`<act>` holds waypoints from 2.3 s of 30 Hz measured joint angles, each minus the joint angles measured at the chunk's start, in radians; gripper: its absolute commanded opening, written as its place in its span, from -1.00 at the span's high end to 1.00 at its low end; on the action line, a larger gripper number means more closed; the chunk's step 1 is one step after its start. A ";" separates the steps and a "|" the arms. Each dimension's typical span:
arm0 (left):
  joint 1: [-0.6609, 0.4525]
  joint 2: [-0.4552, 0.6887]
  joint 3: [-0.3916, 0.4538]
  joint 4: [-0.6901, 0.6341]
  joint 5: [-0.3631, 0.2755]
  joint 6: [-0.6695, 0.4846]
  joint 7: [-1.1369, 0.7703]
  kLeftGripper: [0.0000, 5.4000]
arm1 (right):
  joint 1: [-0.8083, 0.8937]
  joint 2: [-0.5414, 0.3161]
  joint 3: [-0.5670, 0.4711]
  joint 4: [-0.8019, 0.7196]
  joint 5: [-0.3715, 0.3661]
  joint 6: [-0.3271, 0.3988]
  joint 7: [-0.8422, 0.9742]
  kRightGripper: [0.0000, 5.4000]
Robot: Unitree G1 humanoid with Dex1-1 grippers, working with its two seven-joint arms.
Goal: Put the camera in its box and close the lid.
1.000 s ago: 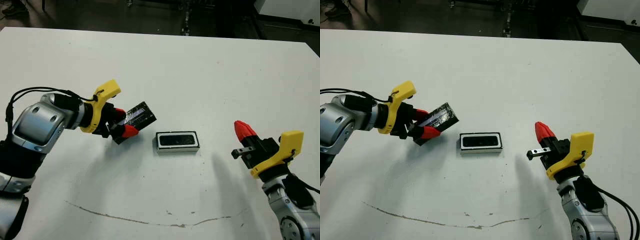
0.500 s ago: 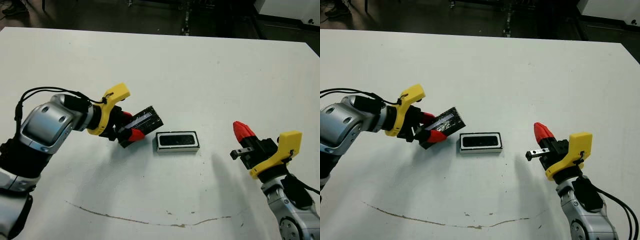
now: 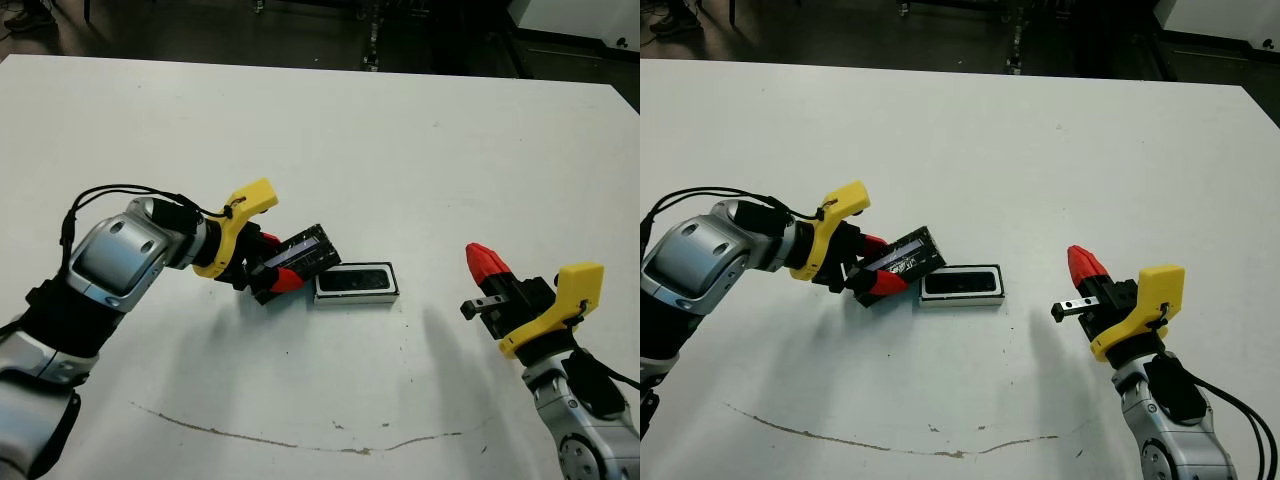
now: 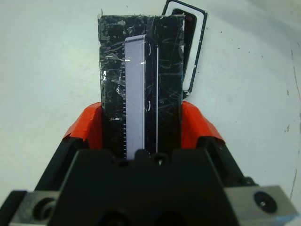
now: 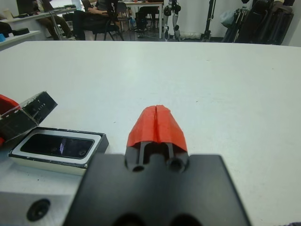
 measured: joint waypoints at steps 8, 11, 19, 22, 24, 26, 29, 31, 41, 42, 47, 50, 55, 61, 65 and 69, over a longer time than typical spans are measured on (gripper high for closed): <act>-0.003 -0.028 -0.012 -0.001 0.000 -0.007 0.005 -0.18 | 0.001 0.000 0.000 0.000 0.001 0.000 0.000 1.00; -0.003 -0.031 -0.016 -0.002 0.001 -0.009 0.008 -0.18 | 0.001 0.000 0.002 0.000 -0.003 0.000 0.000 1.00; -0.001 -0.057 -0.015 -0.002 -0.003 -0.008 0.019 -0.18 | 0.001 0.000 0.004 0.000 -0.003 0.000 0.000 1.00; 0.001 -0.058 -0.015 -0.006 -0.003 -0.007 0.022 -0.18 | 0.001 0.000 0.004 0.000 -0.003 0.000 0.000 1.00; 0.004 -0.058 -0.016 -0.011 -0.003 -0.007 0.025 -0.18 | 0.001 0.000 0.004 0.000 -0.002 0.000 0.000 1.00; 0.004 -0.059 -0.018 -0.020 -0.002 0.001 0.032 -0.18 | 0.001 0.000 0.004 0.000 -0.001 0.000 0.000 1.00; 0.004 -0.059 -0.023 -0.030 -0.002 0.008 0.036 -0.18 | 0.001 0.000 0.004 0.000 -0.001 0.000 0.000 1.00; 0.005 -0.063 -0.026 -0.035 -0.002 0.010 0.038 -0.18 | 0.001 0.000 0.003 0.000 0.002 0.000 0.000 1.00; 0.006 -0.081 -0.041 -0.039 0.000 0.008 0.055 -0.18 | 0.001 0.000 -0.008 -0.003 0.010 0.000 -0.003 1.00; 0.006 -0.083 -0.042 -0.037 0.000 0.001 0.055 -0.18 | 0.001 -0.001 -0.008 -0.003 0.010 0.000 -0.003 1.00; 0.006 -0.095 -0.044 -0.018 0.000 -0.014 0.055 -0.18 | 0.001 -0.004 -0.008 -0.011 0.009 0.002 -0.005 1.00; 0.006 -0.100 -0.049 -0.007 0.001 -0.032 0.054 -0.18 | 0.001 -0.006 -0.009 -0.011 0.010 0.003 -0.005 1.00; 0.004 -0.110 -0.065 0.027 0.021 -0.098 0.033 -0.18 | -0.001 -0.007 -0.011 -0.011 0.029 0.009 -0.005 1.00; -0.009 -0.130 -0.075 0.064 0.041 -0.129 0.018 -0.18 | -0.002 -0.007 -0.011 -0.011 0.031 0.013 -0.011 1.00; -0.011 -0.142 -0.079 0.089 0.056 -0.167 0.003 -0.18 | -0.002 -0.007 -0.011 -0.011 0.030 0.013 -0.013 1.00; -0.013 -0.151 -0.079 0.108 0.065 -0.190 -0.009 -0.18 | -0.002 -0.007 -0.010 -0.011 0.028 0.012 -0.013 1.00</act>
